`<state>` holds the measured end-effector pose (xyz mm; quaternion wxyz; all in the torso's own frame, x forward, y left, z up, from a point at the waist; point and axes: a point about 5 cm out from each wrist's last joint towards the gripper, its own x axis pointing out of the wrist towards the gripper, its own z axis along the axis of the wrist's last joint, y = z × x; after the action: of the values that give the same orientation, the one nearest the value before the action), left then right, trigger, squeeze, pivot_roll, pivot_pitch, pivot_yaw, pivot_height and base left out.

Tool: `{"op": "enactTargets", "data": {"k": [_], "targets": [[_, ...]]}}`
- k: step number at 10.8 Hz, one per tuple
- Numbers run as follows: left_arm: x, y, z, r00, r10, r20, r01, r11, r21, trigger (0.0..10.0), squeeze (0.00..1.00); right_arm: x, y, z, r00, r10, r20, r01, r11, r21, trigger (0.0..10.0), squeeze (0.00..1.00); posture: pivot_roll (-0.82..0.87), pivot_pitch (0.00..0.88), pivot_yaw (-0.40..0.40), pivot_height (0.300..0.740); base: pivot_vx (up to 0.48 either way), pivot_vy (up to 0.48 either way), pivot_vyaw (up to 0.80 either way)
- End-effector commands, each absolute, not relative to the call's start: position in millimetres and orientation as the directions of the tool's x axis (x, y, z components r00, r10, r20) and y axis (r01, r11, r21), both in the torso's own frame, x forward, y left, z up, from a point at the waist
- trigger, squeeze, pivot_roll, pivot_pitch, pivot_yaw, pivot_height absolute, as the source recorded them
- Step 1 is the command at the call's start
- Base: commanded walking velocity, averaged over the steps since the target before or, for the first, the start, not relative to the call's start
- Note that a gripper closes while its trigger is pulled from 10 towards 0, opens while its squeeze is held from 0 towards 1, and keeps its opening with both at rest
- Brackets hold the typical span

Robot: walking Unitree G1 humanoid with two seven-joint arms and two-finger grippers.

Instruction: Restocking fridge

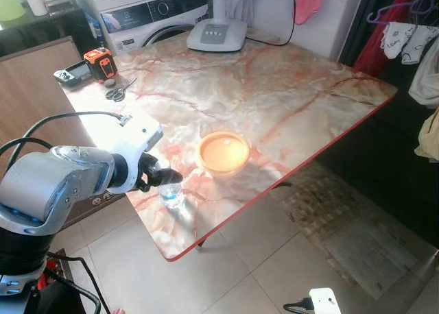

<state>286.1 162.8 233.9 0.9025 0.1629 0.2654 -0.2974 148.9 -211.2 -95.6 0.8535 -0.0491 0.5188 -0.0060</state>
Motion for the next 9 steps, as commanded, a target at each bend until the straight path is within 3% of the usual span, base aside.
{"op": "enactTargets", "data": {"k": [1,9], "targets": [[287.6,168.3,232.8,0.7,-0.407,-0.586,0.599,0.782,0.172,10.0,0.0,146.2,-208.9,-97.0,0.456,-0.055,-0.888,-0.045,0.995,-0.085,10.0,0.0,0.15,0.069,0.026,0.74,0.0,0.0,0.0],[289.2,167.8,227.8,0.7,-0.422,-0.576,0.592,0.794,0.139,10.0,0.0,147.2,-209.9,-96.4,0.461,-0.054,-0.886,-0.045,0.995,-0.085,10.0,0.0,0.15,0.078,0.018,0.74,0.0,0.0,0.0]]}}
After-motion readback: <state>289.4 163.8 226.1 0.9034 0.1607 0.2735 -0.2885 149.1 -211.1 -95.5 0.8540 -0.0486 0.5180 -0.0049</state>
